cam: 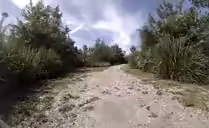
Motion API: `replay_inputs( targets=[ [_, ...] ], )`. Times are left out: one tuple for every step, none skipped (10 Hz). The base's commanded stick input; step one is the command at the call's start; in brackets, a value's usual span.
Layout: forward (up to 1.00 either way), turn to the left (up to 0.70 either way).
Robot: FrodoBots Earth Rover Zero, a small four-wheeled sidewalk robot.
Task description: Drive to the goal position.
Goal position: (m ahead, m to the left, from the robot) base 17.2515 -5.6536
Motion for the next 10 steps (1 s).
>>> replay_inputs(
  targets=[
    [0.84,0.0],
    [0.84,0.0],
    [0.84,0.0],
    [0.84,0.0],
    [0.84,0.0],
    [0.84,0.0],
    [0.84,0.0],
    [0.84,0.0],
    [0.84,0.0],
    [0.84,0.0]
  ],
)
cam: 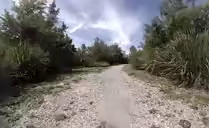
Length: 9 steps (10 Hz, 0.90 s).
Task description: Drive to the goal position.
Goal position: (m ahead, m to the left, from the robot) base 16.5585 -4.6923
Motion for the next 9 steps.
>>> replay_inputs(
  targets=[
    [0.84,0.0],
    [0.84,0.0],
    [0.84,0.0],
    [0.84,0.0],
    [0.84,0.0],
    [0.84,0.0],
    [0.84,0.0],
    [0.84,0.0],
    [0.84,0.0]
  ],
)
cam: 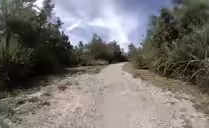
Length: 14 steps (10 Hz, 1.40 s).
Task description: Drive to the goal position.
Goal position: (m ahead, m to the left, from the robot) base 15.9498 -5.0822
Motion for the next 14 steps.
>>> replay_inputs(
  targets=[
    [0.84,0.0],
    [0.84,0.0],
    [0.84,0.0],
    [0.84,0.0],
    [0.84,0.0],
    [0.84,0.0],
    [0.84,0.0],
    [0.84,0.0],
    [0.84,0.0],
    [0.84,0.0],
    [0.84,0.0],
    [0.84,0.0],
    [0.84,0.0],
    [0.84,0.0]
  ],
)
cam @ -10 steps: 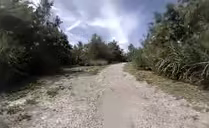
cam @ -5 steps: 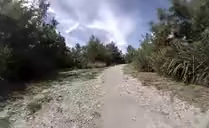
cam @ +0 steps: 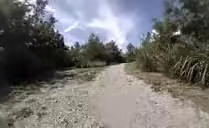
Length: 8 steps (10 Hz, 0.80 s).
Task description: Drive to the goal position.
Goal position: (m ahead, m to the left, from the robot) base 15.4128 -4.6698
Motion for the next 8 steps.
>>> replay_inputs(
  targets=[
    [0.84,0.0],
    [0.84,0.0],
    [0.84,0.0],
    [0.84,0.0],
    [0.84,0.0],
    [0.84,0.0],
    [0.84,0.0],
    [0.84,0.0]
  ],
)
